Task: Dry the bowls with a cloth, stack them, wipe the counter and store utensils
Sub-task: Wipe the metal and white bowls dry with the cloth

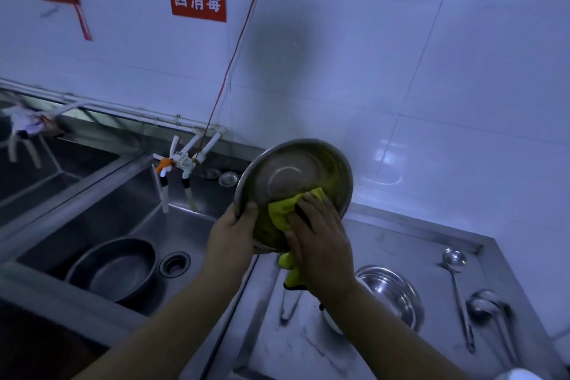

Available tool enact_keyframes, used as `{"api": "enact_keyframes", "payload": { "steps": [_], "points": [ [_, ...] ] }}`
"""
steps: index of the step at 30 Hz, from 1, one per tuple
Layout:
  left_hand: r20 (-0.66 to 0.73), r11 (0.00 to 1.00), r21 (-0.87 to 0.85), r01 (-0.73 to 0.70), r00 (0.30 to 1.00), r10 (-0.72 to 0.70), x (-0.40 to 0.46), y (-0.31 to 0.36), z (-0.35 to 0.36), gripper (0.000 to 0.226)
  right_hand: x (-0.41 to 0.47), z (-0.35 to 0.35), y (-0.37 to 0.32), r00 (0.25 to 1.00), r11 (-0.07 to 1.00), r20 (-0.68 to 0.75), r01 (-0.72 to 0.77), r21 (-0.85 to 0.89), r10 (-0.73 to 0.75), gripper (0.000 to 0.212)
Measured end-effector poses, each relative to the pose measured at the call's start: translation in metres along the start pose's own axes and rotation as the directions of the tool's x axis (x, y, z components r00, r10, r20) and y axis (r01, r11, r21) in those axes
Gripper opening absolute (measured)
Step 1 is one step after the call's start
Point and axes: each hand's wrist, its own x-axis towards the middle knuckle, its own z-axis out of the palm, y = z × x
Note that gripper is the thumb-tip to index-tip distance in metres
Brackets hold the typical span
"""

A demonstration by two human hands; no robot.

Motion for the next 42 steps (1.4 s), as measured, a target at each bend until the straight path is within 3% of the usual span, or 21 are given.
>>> {"api": "enact_keyframes", "payload": {
  "steps": [4, 7, 10, 12, 16, 19, 23, 28, 31, 34, 38, 39, 42],
  "points": [
    [0.045, 0.998, -0.02, 0.061, 0.997, -0.06, -0.006, 0.011, 0.007, 0.02, -0.004, -0.003, -0.03, 0.995, 0.992, 0.069, -0.079, 0.102, 0.072, 0.049],
    [0.099, 1.0, 0.004, 0.024, 0.995, -0.024, -0.007, 0.016, 0.011, 0.017, -0.004, -0.003, -0.041, 0.995, 0.995, 0.101, -0.016, 0.095, 0.006, 0.061],
    [0.182, 0.999, 0.034, -0.025, 0.983, 0.018, -0.01, 0.025, 0.01, 0.018, -0.004, -0.009, -0.017, 0.976, 0.981, 0.11, 0.193, -0.031, -0.189, 0.055],
    [0.262, 0.997, 0.06, -0.037, 0.965, 0.02, -0.01, 0.035, 0.006, 0.024, -0.001, -0.016, 0.01, 0.923, 0.917, 0.126, 0.378, -0.127, -0.363, 0.046],
    [0.401, 0.953, 0.273, -0.132, 0.916, 0.012, -0.006, 0.059, 0.004, 0.038, 0.013, -0.037, 0.059, 0.819, 0.795, 0.13, 0.573, -0.197, -0.558, 0.026],
    [0.425, 0.937, 0.317, -0.145, 0.905, -0.003, 0.005, 0.075, 0.007, 0.022, 0.023, -0.044, 0.062, 0.832, 0.813, 0.042, 0.549, -0.194, -0.553, 0.019],
    [0.298, 0.944, 0.268, -0.19, 0.949, 0.106, 0.006, 0.056, 0.021, 0.025, 0.027, -0.043, 0.039, 0.901, 0.893, -0.089, 0.399, -0.206, -0.424, 0.016],
    [0.24, 0.979, -0.079, -0.189, 0.949, 0.203, 0.002, 0.031, 0.04, 0.034, 0.016, -0.027, 0.013, 0.952, 0.955, -0.133, 0.256, -0.15, -0.276, 0.025],
    [0.326, 0.958, -0.011, -0.285, 0.905, 0.273, 0.01, 0.036, 0.034, 0.035, 0.011, -0.033, 0.023, 0.923, 0.919, -0.085, 0.358, -0.167, -0.375, 0.024],
    [0.463, 0.898, 0.19, -0.397, 0.843, 0.274, 0.016, 0.054, 0.024, 0.038, 0.015, -0.05, 0.05, 0.835, 0.819, 0.021, 0.545, -0.179, -0.55, 0.02],
    [0.694, 0.783, 0.394, -0.482, 0.714, 0.091, 0.034, 0.092, 0.019, 0.042, 0.024, -0.068, 0.077, 0.733, 0.71, 0.157, 0.68, -0.183, -0.662, 0.017],
    [0.686, 0.805, 0.379, -0.456, 0.723, 0.086, 0.037, 0.096, 0.02, 0.042, 0.025, -0.069, 0.077, 0.752, 0.725, 0.146, 0.659, -0.201, -0.643, 0.016],
    [0.518, 0.915, 0.212, -0.344, 0.833, 0.193, 0.032, 0.08, 0.032, 0.043, 0.027, -0.064, 0.064, 0.867, 0.832, 0.03, 0.486, -0.267, -0.497, 0.016]
  ]
}}
